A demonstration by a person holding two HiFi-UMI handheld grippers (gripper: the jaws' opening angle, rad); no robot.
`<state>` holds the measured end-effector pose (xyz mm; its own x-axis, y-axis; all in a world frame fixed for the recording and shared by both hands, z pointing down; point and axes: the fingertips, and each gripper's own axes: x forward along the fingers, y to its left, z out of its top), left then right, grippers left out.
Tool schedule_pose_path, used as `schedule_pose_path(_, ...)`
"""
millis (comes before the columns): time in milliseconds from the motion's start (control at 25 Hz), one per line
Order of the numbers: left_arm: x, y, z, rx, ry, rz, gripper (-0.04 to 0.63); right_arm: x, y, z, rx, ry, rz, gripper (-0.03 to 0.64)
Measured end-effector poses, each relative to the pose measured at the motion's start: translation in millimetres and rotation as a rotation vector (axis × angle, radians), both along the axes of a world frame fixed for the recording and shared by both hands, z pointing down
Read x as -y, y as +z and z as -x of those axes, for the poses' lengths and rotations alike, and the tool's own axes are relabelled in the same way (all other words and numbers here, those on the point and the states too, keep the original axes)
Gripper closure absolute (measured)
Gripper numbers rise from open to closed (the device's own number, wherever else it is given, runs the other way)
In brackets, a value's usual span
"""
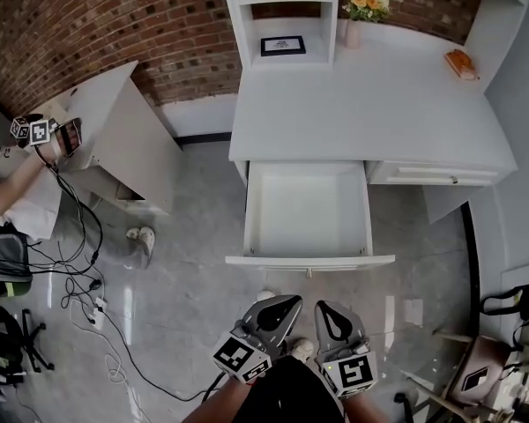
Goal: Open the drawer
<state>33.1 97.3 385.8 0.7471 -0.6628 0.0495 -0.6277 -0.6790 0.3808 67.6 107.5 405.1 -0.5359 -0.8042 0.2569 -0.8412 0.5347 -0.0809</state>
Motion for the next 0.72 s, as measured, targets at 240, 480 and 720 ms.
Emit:
schedule_pose_path(240,-13,-26,-4,0.009,0.014,-0.020,0.594,-10,-28,0,-0.008,-0.014,-0.028,0.614)
schedule_pose_path(480,-16,-59,-4,0.013,0.011,-0.058,0.595,-12,-65,-7,-0.006,-0.001,-0.074,0.614)
schedule_pose_path(720,-16,-88,8,0.044,0.013,-0.082,0.594,-9,-102,-15,-0.024,0.008,-0.118,0.614)
